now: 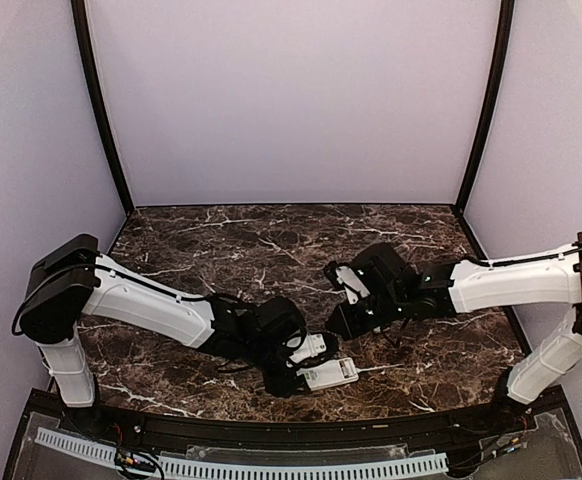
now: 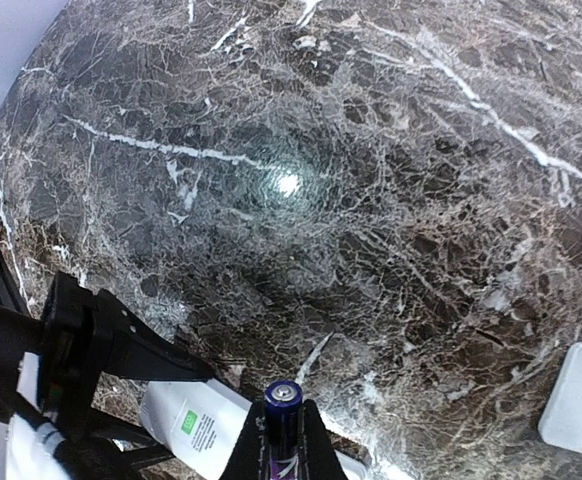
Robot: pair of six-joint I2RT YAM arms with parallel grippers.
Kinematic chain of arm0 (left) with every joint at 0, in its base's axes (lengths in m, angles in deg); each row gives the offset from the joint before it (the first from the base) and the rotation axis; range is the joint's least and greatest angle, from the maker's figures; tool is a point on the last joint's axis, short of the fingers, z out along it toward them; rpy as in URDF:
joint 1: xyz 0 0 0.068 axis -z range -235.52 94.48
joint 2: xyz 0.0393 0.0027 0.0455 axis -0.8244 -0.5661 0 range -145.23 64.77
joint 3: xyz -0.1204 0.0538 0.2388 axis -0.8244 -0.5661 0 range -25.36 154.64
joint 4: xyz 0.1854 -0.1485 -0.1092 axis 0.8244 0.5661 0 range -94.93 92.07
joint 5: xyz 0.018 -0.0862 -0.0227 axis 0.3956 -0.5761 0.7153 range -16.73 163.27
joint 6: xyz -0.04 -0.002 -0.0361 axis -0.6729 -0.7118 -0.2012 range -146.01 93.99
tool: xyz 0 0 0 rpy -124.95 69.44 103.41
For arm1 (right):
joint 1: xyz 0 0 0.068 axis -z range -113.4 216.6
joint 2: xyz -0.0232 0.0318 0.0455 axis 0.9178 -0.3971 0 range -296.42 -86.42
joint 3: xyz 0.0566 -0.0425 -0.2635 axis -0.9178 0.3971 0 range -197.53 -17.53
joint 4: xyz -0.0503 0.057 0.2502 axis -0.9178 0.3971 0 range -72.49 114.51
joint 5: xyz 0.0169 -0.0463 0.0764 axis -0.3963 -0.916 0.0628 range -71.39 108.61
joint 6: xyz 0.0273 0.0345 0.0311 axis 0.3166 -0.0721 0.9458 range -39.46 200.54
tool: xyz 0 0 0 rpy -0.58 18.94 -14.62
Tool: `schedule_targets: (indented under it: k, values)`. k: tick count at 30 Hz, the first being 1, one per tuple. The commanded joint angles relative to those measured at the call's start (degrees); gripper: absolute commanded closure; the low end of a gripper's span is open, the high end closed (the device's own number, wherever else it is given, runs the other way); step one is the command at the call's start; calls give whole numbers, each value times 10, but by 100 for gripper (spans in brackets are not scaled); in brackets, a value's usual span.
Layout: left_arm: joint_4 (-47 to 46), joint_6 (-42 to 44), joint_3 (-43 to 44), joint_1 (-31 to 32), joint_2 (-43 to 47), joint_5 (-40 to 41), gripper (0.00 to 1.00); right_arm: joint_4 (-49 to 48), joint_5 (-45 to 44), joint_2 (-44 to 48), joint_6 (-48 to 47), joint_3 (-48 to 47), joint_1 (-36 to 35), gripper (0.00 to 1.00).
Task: Load the batteries into the remote control
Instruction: Pick up the battery at the center of the board, then place the battery in the battery compartment.
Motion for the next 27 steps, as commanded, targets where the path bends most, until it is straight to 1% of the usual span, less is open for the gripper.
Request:
schedule_targets:
  k: [1,3,5,8,10,15,16,17,19,23,27]
  values:
    - [92,36,-20,1,-37,-6,65,-154,18,15,4,67,-9,100]
    - [91,39,-20,1,-37,-5,62,-139,-2,15,4,71,-12,100]
    - [92,41,-19,1,-38,-5,57,-120,-20,22,4,79,-12,100]
    - [93,45,-15,1,-46,-10,52,-119,-22,45,8,105,-11,100]
    - [93,49,-13,1,-52,-11,43,-110,-22,54,13,116,-12,100]
    - [94,51,-8,1,-58,-8,39,-140,-6,80,48,163,-13,100]
    - [92,50,-8,2,-59,-9,28,-147,-7,87,54,173,-14,100]
    - [89,50,-8,2,-60,-10,18,-152,-10,94,59,184,-15,100]
    - [85,50,-7,1,-62,-10,15,-168,-14,111,74,204,-19,100]
    - [75,50,-4,2,-63,-8,14,-195,-32,152,101,243,-29,100]
    - [57,43,-2,2,-63,4,17,-237,-50,173,138,282,-31,100]
